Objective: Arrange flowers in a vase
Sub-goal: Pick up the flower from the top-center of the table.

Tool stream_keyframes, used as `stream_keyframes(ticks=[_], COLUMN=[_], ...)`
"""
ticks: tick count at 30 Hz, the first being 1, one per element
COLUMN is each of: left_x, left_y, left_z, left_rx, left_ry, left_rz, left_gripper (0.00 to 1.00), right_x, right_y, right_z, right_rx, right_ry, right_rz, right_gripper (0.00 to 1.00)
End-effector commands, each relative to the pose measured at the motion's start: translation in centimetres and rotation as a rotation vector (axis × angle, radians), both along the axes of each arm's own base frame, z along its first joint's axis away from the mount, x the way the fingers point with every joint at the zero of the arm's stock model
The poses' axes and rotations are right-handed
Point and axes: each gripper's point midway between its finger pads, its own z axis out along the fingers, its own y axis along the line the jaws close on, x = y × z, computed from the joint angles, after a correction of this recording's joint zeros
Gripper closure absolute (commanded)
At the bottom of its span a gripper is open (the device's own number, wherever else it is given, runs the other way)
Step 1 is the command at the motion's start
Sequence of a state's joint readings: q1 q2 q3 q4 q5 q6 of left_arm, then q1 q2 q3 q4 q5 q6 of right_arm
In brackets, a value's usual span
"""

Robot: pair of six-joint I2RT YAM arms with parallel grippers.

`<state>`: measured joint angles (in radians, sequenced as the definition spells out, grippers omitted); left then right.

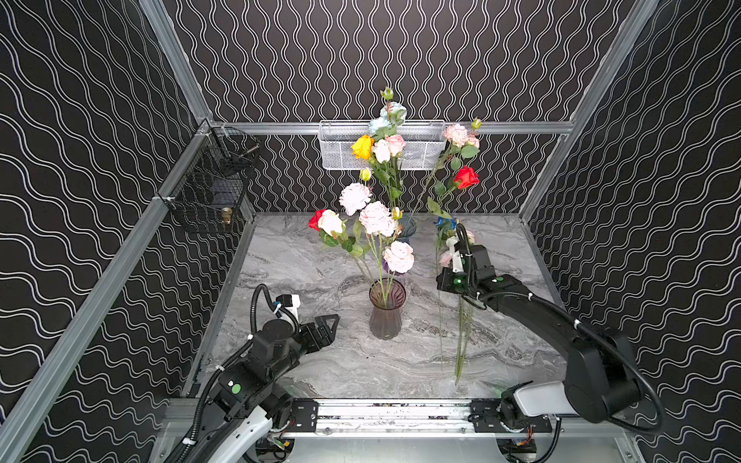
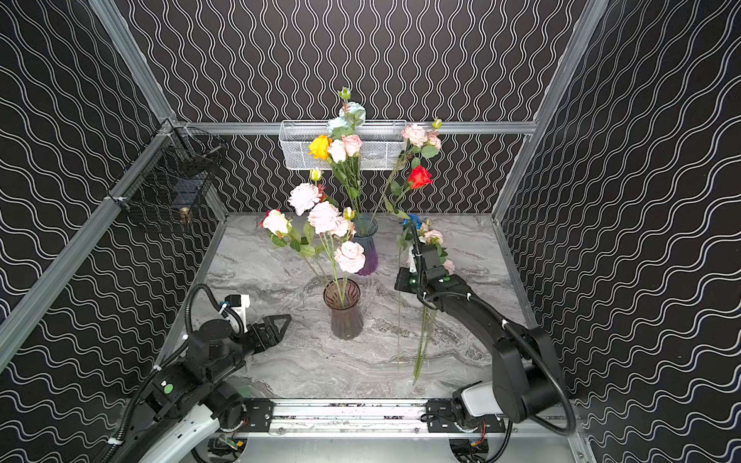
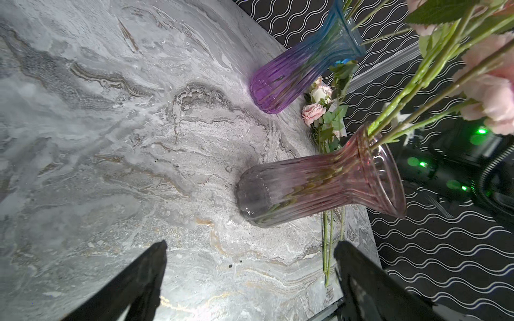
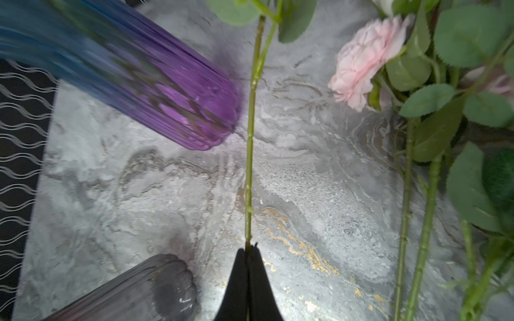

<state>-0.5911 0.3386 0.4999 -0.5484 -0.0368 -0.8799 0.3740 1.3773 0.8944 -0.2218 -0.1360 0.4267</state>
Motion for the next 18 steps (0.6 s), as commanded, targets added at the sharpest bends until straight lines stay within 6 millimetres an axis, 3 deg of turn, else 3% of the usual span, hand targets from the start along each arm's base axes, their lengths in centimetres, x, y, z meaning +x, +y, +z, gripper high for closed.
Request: stream_keyframes(ticks=[1,18], left_x=[0.3,1.2], left_y=[0.4,0.8], left_z=[0.6,1.6], left_rx=[0.017,0.029], left_ry=[-0.017,-0.059], left_rz=[0.02,0.055], left_gripper=[0.03,0.03], right_x=[-0.4,-2.2], right_y=[0.4,-1.8], right_z=[2.1,7.3], right_rx=[0.054,0.09], right_ry=[-0.066,-0.285], right_rz=[0.013,-0.056], right_gripper=[1.0,1.0])
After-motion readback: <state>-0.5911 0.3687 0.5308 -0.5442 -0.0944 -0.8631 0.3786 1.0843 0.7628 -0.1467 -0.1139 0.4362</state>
